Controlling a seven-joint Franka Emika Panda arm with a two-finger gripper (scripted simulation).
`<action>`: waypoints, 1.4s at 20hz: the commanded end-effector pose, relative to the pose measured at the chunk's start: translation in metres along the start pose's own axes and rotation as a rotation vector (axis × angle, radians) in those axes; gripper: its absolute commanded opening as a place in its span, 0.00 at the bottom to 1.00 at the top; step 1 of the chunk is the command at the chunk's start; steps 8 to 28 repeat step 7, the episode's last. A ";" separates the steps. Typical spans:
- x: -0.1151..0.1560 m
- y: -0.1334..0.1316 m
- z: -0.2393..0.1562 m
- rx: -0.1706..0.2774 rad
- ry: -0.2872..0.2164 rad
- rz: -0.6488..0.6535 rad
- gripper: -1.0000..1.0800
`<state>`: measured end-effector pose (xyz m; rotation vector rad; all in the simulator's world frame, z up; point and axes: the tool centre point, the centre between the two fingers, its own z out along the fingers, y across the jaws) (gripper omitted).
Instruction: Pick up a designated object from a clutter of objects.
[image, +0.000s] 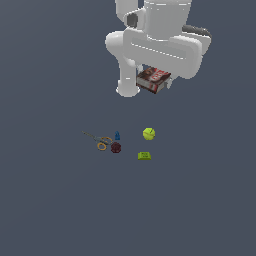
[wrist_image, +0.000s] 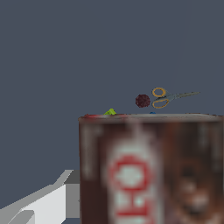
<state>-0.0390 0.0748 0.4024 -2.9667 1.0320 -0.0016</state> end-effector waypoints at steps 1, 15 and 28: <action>0.002 0.003 -0.010 -0.001 -0.001 -0.001 0.00; 0.004 0.004 -0.018 -0.001 -0.001 -0.002 0.00; 0.004 0.004 -0.018 -0.001 -0.001 -0.002 0.00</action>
